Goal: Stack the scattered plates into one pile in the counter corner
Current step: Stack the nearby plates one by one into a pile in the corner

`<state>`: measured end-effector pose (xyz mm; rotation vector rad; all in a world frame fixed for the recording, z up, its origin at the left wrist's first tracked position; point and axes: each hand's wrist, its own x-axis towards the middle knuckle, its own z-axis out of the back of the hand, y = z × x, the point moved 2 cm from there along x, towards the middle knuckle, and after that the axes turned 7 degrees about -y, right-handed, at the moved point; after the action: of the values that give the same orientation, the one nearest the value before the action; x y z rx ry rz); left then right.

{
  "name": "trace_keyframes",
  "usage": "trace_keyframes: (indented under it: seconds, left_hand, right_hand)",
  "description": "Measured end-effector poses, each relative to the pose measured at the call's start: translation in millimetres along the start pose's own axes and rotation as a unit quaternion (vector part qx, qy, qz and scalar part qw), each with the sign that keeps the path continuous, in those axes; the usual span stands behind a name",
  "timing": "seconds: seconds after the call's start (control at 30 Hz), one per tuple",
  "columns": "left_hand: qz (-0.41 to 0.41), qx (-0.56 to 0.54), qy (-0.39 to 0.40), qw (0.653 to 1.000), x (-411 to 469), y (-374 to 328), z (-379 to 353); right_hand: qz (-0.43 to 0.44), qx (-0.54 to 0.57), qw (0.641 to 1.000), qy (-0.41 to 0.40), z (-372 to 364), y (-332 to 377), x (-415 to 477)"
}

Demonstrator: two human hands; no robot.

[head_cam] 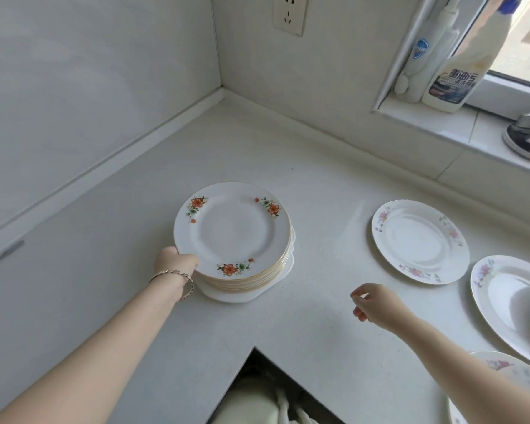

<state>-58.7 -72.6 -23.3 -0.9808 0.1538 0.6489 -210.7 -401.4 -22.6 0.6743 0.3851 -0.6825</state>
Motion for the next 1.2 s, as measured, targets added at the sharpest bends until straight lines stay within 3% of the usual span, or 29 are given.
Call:
trace_keyframes:
  seconds: [0.13,0.23,0.37,0.5,0.63,0.77,0.87,0.97,1.07,1.2]
  left_hand:
    - [-0.082,0.176,0.051,0.98,-4.6,-7.8,14.7]
    - [-0.146,0.247,0.016,0.958,-9.0,-10.1,21.8]
    - [-0.087,0.042,0.054,0.994,-10.3,-12.5,13.5]
    - [-0.029,-0.086,0.065,0.994,-14.0,-12.6,-4.3]
    - [-0.041,-0.065,0.064,0.995,-17.3,-12.3,-10.7]
    - [-0.079,0.061,0.039,0.994,-14.5,-14.5,-6.3]
    - [-0.26,0.193,-0.027,0.946,-43.2,-37.4,-13.2]
    - [-0.422,0.182,0.078,0.885,-91.9,-71.1,-45.7]
    - [-0.464,0.224,0.178,0.838,-135.0,-94.2,-92.4]
    - [-0.511,0.357,0.217,0.751,-170.3,-99.4,-163.2]
  right_hand:
    - [0.0,-0.003,1.0,0.001,-6.0,1.1,-2.1]
    - [0.0,-0.004,1.0,0.005,-11.5,3.0,-2.6]
    - [-0.003,-0.008,1.0,0.012,-18.7,3.1,-1.7]
    - [-0.005,-0.005,1.0,0.022,-26.3,3.4,-2.0]
    - [-0.013,-0.003,1.0,0.028,-29.8,-1.5,-1.4]
    - [-0.02,0.012,1.0,0.021,-23.8,-8.3,2.6]
    - [-0.028,0.023,0.999,0.011,-14.2,-17.5,6.8]
    - [-0.046,0.047,0.998,-0.005,2.6,-34.3,13.1]
    - [-0.067,0.08,0.994,-0.025,24.1,-58.5,20.3]
    - [-0.098,0.098,0.989,-0.049,55.5,-96.0,34.7]
